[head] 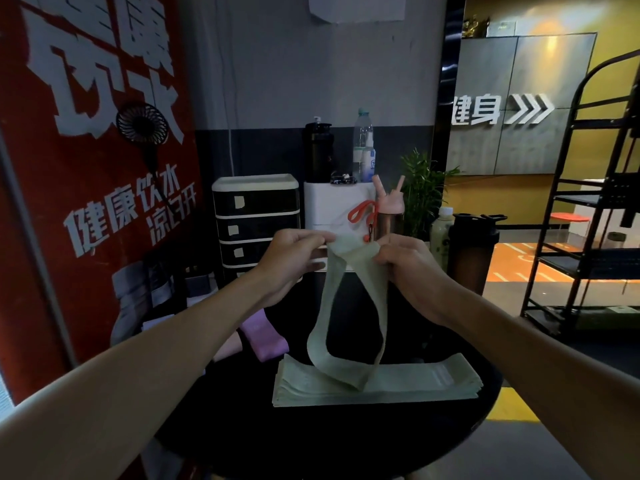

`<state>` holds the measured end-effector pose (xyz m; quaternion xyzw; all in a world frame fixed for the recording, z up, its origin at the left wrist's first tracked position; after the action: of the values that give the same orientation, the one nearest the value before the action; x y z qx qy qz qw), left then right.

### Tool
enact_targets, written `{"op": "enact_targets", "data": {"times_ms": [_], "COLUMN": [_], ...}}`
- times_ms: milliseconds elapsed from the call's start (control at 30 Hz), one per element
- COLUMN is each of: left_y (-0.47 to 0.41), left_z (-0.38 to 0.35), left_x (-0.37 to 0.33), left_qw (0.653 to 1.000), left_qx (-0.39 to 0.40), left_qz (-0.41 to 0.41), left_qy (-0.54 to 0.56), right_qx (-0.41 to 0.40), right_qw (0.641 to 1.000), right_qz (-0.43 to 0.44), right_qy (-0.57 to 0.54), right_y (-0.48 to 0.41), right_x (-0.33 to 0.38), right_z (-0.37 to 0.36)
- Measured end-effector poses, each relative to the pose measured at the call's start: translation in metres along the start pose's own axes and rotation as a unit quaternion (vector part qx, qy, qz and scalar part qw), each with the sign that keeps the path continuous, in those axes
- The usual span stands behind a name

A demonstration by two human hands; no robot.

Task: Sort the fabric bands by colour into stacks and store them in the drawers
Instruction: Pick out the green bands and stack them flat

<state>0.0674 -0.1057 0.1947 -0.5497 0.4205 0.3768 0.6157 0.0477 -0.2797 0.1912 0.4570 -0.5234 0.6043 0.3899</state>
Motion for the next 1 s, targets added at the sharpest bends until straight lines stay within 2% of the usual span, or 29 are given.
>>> {"op": "enact_targets", "data": {"times_ms": [267, 433, 533, 600, 700, 833, 1000], "left_y": [-0.002, -0.001, -0.001, -0.003, -0.005, -0.007, -0.009], "left_z": [-0.005, -0.014, -0.019, -0.02, -0.02, -0.015, 0.005], "left_x": [-0.042, -0.055, -0.057, -0.058, -0.062, -0.066, -0.068], "left_qw": [0.995, 0.992, 0.989, 0.987, 0.987, 0.989, 0.985], "left_qx": [0.006, 0.0, -0.01, -0.016, -0.025, -0.053, -0.118], "left_qz": [-0.096, -0.123, -0.136, -0.133, -0.129, -0.128, -0.129], "left_qy": [0.014, -0.002, -0.05, -0.087, -0.094, -0.047, 0.009], "right_qx": [-0.02, -0.044, -0.056, -0.043, -0.022, 0.031, 0.059], "right_qw": [0.998, 0.995, 0.993, 0.993, 0.998, 0.999, 0.996], "right_qz": [-0.006, 0.052, 0.063, 0.055, 0.034, -0.017, -0.063], "right_qy": [0.056, 0.072, 0.085, 0.091, 0.039, 0.008, 0.0], "right_y": [-0.005, -0.002, 0.001, 0.001, 0.002, 0.007, 0.018], "right_x": [0.0, 0.024, 0.033, 0.033, 0.028, 0.011, -0.014], "right_z": [0.005, -0.003, -0.007, -0.01, -0.011, -0.016, -0.015]}}
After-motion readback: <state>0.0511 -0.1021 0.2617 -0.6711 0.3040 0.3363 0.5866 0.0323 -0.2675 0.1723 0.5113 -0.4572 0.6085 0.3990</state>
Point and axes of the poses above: each hand's wrist, its own y-axis away from the middle knuckle, its own z-axis out of the back of the hand, x = y × z, the point moved 7 cm from there along -y, towards the middle knuckle, and after that the axes turned 5 degrees about -z, right-handed, at the moved point
